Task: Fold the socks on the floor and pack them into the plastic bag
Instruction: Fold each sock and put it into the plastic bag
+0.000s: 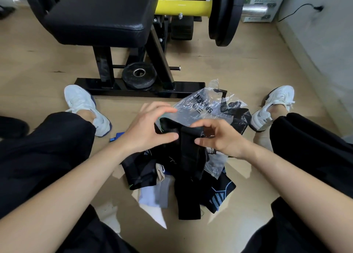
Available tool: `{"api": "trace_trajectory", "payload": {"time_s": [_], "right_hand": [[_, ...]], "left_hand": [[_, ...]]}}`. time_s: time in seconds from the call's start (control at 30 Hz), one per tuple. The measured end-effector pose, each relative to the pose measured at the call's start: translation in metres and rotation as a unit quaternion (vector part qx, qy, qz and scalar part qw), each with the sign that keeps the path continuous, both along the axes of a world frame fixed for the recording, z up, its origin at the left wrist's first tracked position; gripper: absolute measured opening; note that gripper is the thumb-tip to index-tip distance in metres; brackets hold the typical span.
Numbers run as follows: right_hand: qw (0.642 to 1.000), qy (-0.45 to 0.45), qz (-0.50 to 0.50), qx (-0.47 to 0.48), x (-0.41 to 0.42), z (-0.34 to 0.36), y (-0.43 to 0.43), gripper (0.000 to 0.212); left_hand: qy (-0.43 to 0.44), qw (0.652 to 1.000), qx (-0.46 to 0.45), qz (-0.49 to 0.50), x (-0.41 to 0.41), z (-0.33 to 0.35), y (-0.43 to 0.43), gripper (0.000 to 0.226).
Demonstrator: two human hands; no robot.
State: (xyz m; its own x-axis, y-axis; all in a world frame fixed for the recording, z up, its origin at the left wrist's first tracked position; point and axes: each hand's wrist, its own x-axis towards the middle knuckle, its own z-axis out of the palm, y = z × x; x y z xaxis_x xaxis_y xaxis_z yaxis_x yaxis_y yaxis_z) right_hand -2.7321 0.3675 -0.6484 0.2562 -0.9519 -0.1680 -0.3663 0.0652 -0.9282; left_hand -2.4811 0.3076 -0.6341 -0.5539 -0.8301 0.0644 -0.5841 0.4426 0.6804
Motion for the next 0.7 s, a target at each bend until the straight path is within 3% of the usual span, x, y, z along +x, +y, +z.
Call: {"api": "trace_trajectory", "payload": {"time_s": [0.07,0.1,0.2,0.27,0.4,0.47,0.6,0.7], "right_hand": [[1.0,-0.001,0.025,0.006,-0.009,0.002,-0.002,0.033],[1.0,-0.011,0.027,0.005,-0.012,0.002,-0.003,0.033],[0.999,-0.032,0.015,-0.009,-0.015,0.002,-0.005,0.034],[1.0,-0.008,0.003,-0.019,-0.016,0.003,-0.005,0.042],[0.987,0.084,0.029,-0.131,-0.008,0.013,0.002,0.064],[0.968,0.132,0.071,-0.202,-0.003,0.015,0.004,0.065],[0.961,0.162,0.101,-0.202,0.0,0.009,0.003,0.053],[0.97,0.149,0.05,-0.184,0.0,0.002,0.001,0.046]], "left_hand": [[-0.052,0.997,0.014,-0.052,-0.001,-0.004,-0.001,0.081],[-0.065,0.996,0.037,-0.052,-0.003,-0.006,-0.001,0.076],[-0.041,0.994,0.105,-0.004,-0.007,-0.016,-0.001,0.03],[-0.006,0.992,0.121,0.023,-0.009,-0.018,-0.001,0.015],[0.067,0.979,0.172,0.091,-0.014,-0.018,0.0,0.013],[0.105,0.967,0.19,0.132,-0.016,-0.013,0.0,0.013],[0.135,0.953,0.206,0.177,-0.019,-0.009,0.001,0.014],[0.156,0.945,0.214,0.192,-0.019,-0.007,0.0,0.016]]}}
